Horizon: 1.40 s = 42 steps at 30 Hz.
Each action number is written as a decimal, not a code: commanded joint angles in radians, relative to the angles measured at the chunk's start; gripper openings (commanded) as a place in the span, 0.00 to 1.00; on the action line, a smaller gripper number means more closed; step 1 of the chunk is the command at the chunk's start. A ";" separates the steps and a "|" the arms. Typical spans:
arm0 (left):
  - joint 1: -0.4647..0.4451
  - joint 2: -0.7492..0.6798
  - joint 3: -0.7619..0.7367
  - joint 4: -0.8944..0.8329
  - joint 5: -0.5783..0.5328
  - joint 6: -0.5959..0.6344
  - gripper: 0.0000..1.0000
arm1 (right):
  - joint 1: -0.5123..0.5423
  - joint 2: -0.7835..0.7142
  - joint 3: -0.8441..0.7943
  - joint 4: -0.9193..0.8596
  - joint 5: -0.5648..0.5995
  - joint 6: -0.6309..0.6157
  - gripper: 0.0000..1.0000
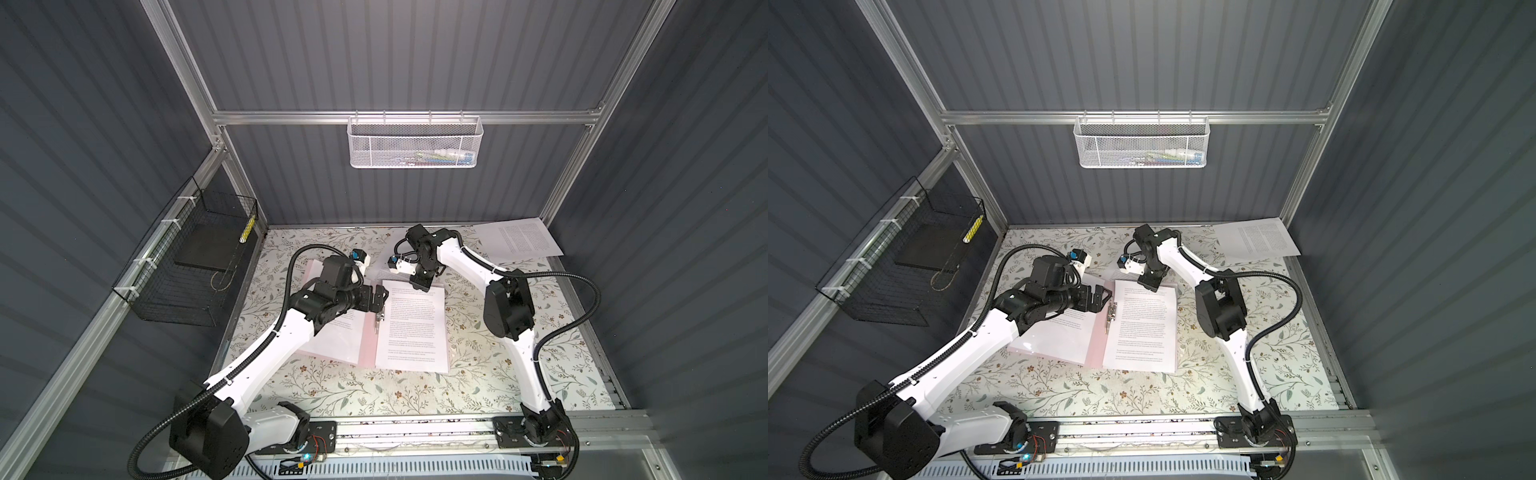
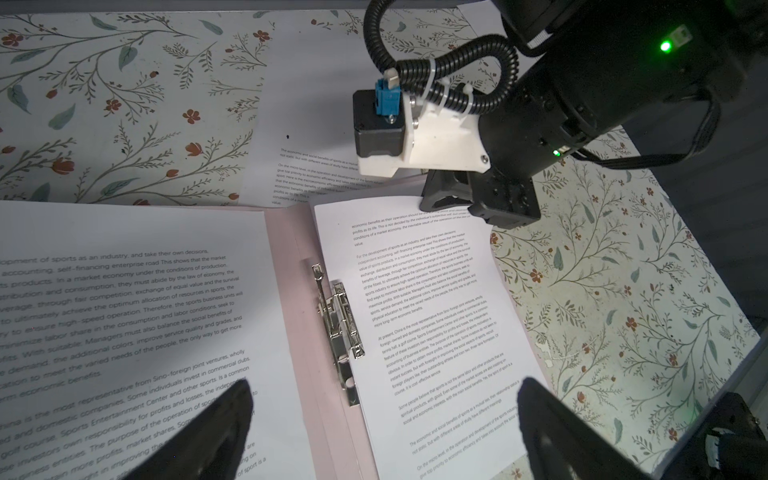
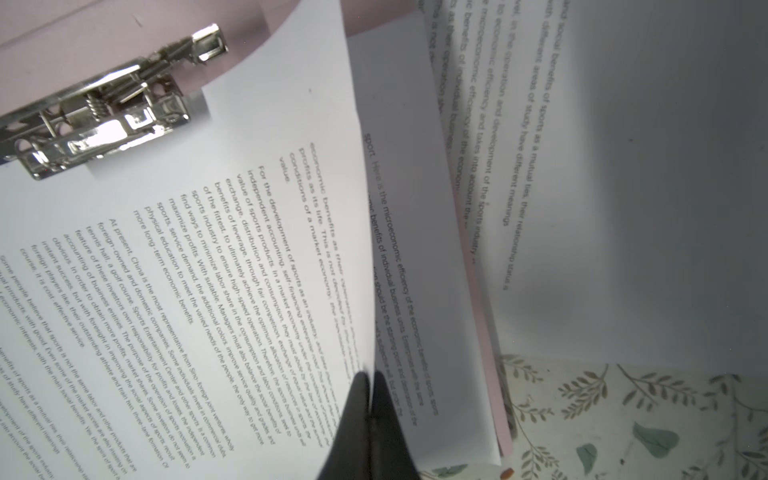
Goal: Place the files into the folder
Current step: 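Open right gripper to release the sheet on the folder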
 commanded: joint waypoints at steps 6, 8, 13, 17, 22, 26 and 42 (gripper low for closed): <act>0.004 0.003 -0.022 0.006 0.018 0.022 1.00 | 0.000 0.012 0.028 -0.008 -0.011 0.033 0.00; 0.004 0.004 -0.023 0.006 0.018 0.022 1.00 | 0.001 0.011 0.029 0.004 -0.010 0.039 0.02; 0.004 0.004 -0.025 0.006 0.015 0.023 1.00 | 0.000 0.011 0.028 0.019 -0.008 0.054 0.24; 0.004 0.006 -0.028 0.006 0.014 0.023 1.00 | -0.001 0.013 0.032 0.022 -0.013 0.065 0.27; 0.004 0.009 -0.030 0.010 0.018 0.022 1.00 | -0.005 0.015 0.030 0.033 -0.008 0.078 0.28; 0.004 0.010 -0.032 0.012 0.018 0.022 1.00 | -0.010 0.022 0.041 0.037 -0.021 0.087 0.20; -0.019 0.044 0.014 -0.062 0.149 0.024 1.00 | -0.056 -0.208 -0.242 0.345 -0.141 0.275 0.82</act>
